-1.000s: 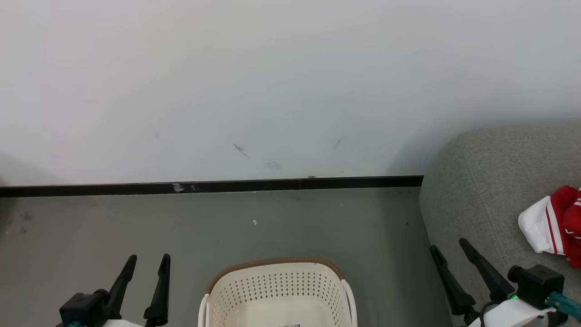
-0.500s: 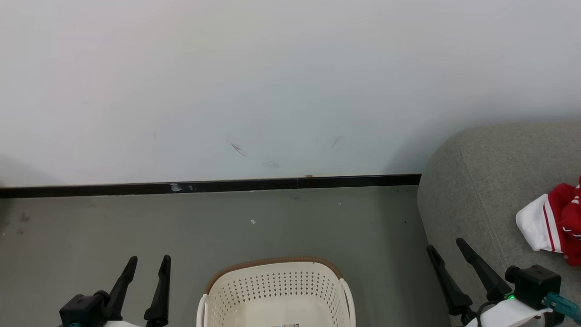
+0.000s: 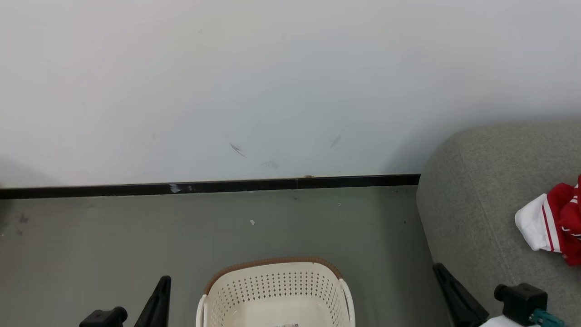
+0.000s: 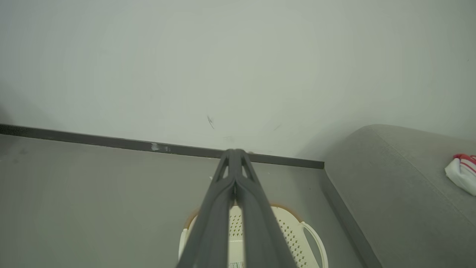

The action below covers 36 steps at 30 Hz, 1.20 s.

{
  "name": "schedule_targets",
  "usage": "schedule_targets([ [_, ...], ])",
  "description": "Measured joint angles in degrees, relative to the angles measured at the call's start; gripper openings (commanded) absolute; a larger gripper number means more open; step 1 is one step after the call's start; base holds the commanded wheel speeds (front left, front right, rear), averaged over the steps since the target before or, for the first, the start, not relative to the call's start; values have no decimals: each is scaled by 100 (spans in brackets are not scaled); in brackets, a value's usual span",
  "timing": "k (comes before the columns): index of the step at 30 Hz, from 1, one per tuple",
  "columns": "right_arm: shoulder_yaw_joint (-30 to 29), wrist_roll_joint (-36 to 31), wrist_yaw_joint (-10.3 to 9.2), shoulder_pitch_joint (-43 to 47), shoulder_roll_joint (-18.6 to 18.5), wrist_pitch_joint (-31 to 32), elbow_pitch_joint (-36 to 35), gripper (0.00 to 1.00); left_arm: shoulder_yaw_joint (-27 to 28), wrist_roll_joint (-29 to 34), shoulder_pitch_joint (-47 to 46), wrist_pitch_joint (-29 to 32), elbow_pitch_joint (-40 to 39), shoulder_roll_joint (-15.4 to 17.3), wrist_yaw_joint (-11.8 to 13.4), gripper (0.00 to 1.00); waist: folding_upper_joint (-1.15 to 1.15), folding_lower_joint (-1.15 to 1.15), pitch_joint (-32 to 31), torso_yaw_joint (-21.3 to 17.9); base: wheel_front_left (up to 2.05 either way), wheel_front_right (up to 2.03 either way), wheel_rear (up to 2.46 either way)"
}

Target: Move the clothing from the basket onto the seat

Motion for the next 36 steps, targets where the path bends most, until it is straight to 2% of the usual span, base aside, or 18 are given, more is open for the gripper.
schedule_targets([
  [7,24,285,0,86,54,0,19,0,73,-305,52,126,59,-40,-2,0,0,0,4,-5,0,0,0],
  [19,-142,1316,0,75,143,170,-33,0,261,-1082,30,361,68,-116,-56,0,0,2,24,-37,0,0,0],
  [30,-310,2145,0,53,171,376,52,0,449,-1742,-16,615,66,-162,-109,0,0,39,26,-79,0,0,0],
  [36,-414,2603,0,34,178,491,105,0,538,-2109,-24,719,65,-186,-156,0,0,49,21,-96,0,0,0],
])
